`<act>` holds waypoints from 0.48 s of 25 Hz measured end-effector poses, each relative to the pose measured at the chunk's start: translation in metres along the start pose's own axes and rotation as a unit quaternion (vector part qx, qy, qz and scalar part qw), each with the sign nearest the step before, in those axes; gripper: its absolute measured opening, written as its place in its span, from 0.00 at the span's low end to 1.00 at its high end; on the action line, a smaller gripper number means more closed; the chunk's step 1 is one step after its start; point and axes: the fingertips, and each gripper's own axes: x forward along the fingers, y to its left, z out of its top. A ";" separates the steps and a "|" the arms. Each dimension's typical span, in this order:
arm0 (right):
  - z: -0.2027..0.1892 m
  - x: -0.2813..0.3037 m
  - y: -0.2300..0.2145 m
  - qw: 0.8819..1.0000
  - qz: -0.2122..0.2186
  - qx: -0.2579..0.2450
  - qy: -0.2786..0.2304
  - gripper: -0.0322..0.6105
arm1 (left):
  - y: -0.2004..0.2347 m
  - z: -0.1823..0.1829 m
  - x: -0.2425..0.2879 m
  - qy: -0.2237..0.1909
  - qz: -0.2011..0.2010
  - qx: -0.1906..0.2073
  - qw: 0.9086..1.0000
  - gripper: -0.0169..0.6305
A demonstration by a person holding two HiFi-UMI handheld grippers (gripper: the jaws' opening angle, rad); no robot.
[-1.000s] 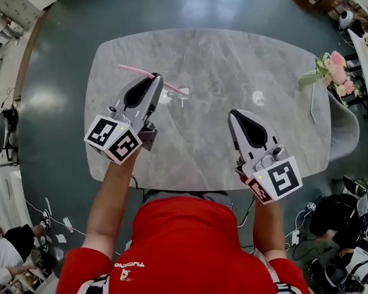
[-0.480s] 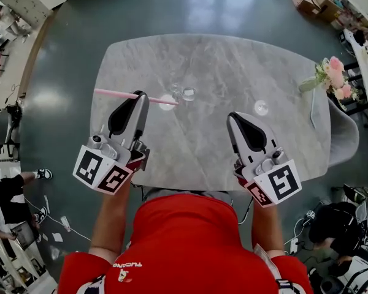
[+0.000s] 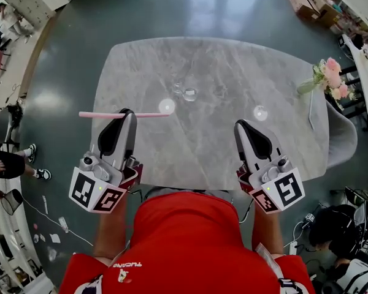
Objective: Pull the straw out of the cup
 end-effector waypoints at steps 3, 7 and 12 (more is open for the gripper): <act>0.001 -0.004 -0.001 1.000 -0.002 -0.004 0.000 0.05 | 0.001 -0.001 -0.006 -0.001 0.006 -0.006 1.000 0.07; 0.004 -0.004 -0.001 1.000 -0.001 -0.009 0.002 0.05 | 0.001 -0.003 -0.006 0.000 0.005 -0.010 1.000 0.07; 0.005 -0.003 0.000 1.000 -0.002 -0.014 0.003 0.05 | 0.001 0.000 -0.005 -0.004 0.002 -0.011 1.000 0.07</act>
